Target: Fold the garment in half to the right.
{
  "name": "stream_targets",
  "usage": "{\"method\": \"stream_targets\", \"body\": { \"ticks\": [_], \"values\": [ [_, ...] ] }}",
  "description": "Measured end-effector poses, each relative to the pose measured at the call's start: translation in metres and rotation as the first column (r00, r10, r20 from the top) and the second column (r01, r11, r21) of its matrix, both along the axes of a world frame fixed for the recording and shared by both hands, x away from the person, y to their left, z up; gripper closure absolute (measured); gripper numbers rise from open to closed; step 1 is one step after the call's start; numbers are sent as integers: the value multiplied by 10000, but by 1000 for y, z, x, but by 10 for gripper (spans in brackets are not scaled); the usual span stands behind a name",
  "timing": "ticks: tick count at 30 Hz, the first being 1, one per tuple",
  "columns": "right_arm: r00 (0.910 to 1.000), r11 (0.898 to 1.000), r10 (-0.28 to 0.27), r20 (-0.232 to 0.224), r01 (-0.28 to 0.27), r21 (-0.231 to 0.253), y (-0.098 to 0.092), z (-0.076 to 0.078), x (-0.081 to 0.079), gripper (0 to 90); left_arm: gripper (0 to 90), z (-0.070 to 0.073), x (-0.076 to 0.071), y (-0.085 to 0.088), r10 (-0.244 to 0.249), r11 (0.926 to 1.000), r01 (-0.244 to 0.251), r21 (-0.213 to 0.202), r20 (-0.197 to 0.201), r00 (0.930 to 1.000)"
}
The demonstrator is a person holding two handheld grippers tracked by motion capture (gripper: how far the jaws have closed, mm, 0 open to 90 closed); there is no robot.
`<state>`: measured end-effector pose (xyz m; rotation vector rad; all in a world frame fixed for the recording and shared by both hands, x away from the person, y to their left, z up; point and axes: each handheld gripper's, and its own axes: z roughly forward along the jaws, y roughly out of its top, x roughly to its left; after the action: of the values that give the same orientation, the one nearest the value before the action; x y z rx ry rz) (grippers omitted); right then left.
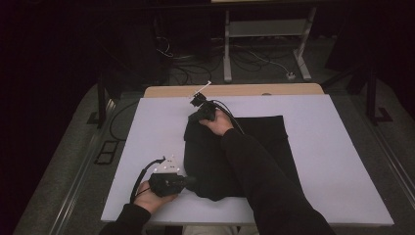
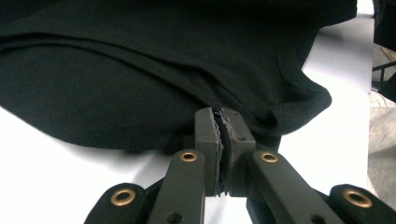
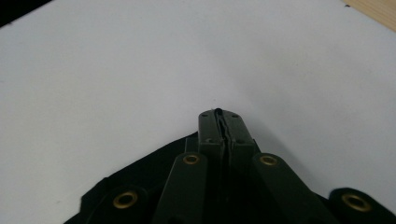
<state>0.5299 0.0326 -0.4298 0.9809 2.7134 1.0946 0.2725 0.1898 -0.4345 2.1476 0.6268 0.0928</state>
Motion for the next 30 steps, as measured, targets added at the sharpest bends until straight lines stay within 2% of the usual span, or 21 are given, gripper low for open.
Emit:
{"method": "stream_targets", "body": {
  "ticks": [8, 10, 13, 16, 21, 30],
  "values": [
    [9999, 9986, -27, -116, 33, 520, -13, 14, -2, 865, 850, 5, 2, -1, 92, 9998, -91, -201, 40, 10000],
    [9999, 9982, -58, -83, 63, 600, -16, 16, -3, 864, 851, 7, 2, -1, 89, 9993, -85, -363, 96, 9999],
    [9999, 9965, -142, -41, 145, 823, -23, 18, -5, 865, 852, 9, 3, -2, 13, 9996, -8, -294, 145, 9999],
    [9998, 9955, -176, -56, 181, 929, -29, 20, -6, 865, 852, 9, 3, -3, 15, 9997, -11, -253, 148, 9999],
    [9998, 9937, -221, 14, 218, 1096, -39, 25, -8, 865, 851, 12, 5, -3, -6, 9990, 6, -443, 14, 10000],
    [9991, 9921, -361, 221, 332, 1211, -57, 37, -10, 864, 851, 18, 7, -10, -180, 9983, 183, -557, 67, 9998]
  ]
}}
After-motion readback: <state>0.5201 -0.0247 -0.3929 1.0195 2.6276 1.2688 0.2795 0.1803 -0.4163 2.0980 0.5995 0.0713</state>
